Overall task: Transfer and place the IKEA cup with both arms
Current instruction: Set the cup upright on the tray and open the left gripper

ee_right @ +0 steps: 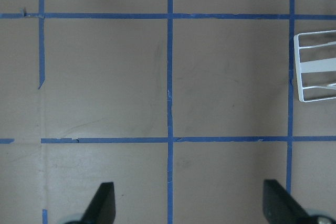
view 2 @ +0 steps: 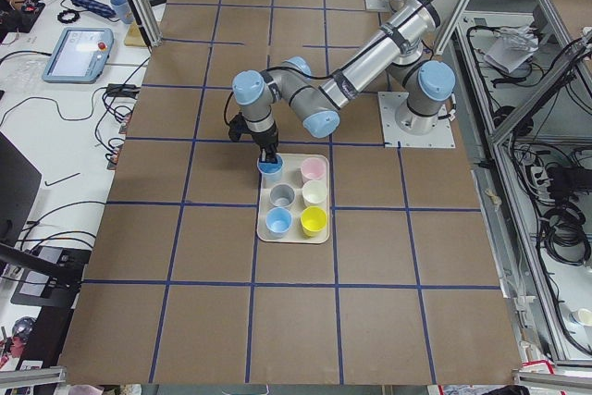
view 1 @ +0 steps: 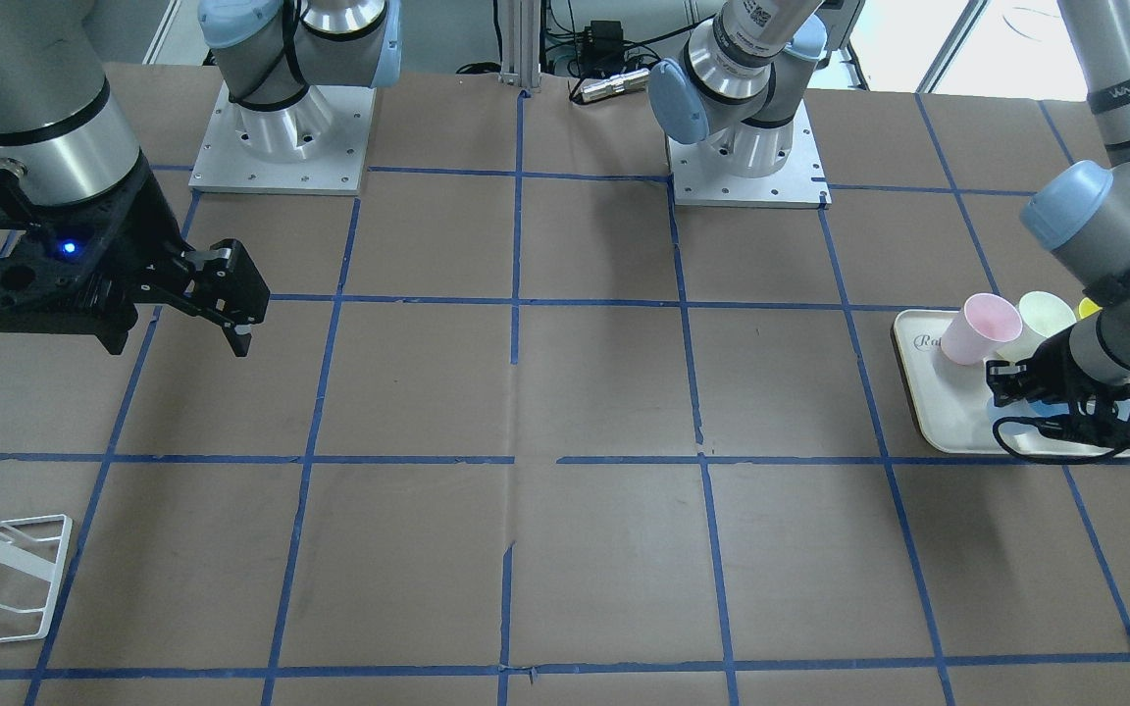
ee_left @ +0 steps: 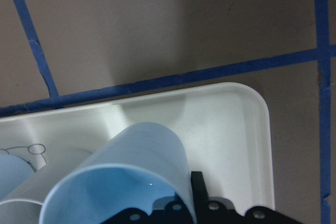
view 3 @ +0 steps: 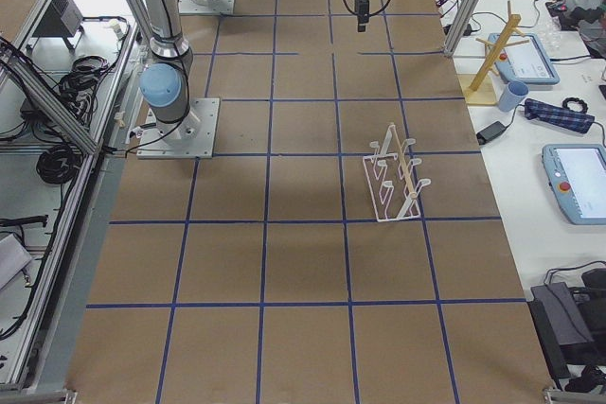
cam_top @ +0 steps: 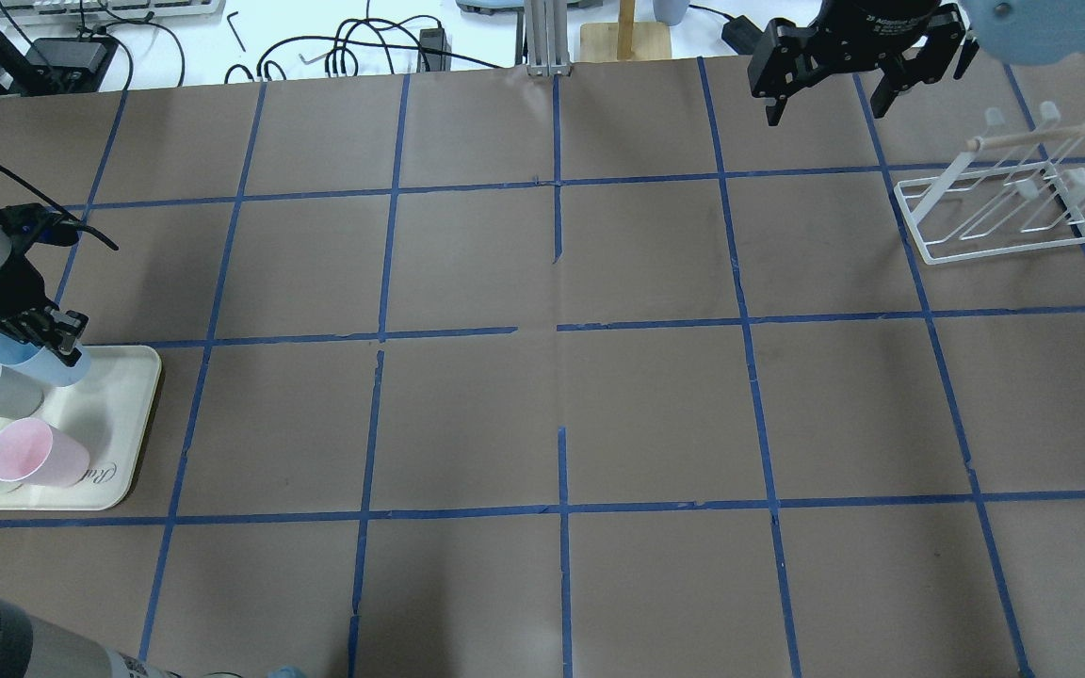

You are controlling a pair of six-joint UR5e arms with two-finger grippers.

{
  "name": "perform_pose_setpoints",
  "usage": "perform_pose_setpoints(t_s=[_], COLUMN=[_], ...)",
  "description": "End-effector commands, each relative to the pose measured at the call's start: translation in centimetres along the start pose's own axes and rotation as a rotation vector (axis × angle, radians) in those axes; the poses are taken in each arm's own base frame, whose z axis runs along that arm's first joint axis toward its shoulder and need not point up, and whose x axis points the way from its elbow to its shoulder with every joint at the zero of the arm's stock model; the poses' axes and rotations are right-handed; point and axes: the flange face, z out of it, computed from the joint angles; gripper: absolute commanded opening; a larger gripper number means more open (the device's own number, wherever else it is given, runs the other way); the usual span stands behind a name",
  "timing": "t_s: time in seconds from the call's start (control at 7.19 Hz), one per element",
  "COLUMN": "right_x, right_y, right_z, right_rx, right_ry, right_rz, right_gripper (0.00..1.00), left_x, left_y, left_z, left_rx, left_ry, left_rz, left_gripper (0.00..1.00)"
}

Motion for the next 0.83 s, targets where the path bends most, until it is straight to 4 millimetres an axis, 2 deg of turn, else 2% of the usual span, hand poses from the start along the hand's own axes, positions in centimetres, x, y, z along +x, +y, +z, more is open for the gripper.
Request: perform_pose_setpoints(t_s=[0.0, 0.14, 0.28, 0.42, 0.7], right_x=[0.2, 0.2, 0.2, 0.1, 0.1], right_y=[0.0, 0.0, -0.1, 0.0, 0.1], right_z=[0.1, 0.0, 0.1, 0.0, -0.1], right_rx=[-0.003, -0.002, -0.002, -0.005, -0.002], right_ry=[0.005, 0.006, 0.003, 0.000, -0.003], right_rz=[-0.005, -0.005, -0.005, -0.005, -0.003], right_gripper=[1.00, 1.00, 1.00, 1.00, 1.00], left_x=[0.1, 0.1, 0.2, 0.3, 0.9], left_y=[0.1, 0.0, 0.1, 0.2, 0.9], left_z=[1.0, 1.0, 1.1, 1.1, -0.4], left_rx=[-0.024, -0.026, -0.026, -0.041, -0.068], left_ry=[0.020, 0.023, 0.029, 0.044, 0.060], left_rz=[0.005, 0.005, 0.007, 0.010, 0.020], left_gripper=[0.00, 0.11, 0.60, 0.97, 1.00])
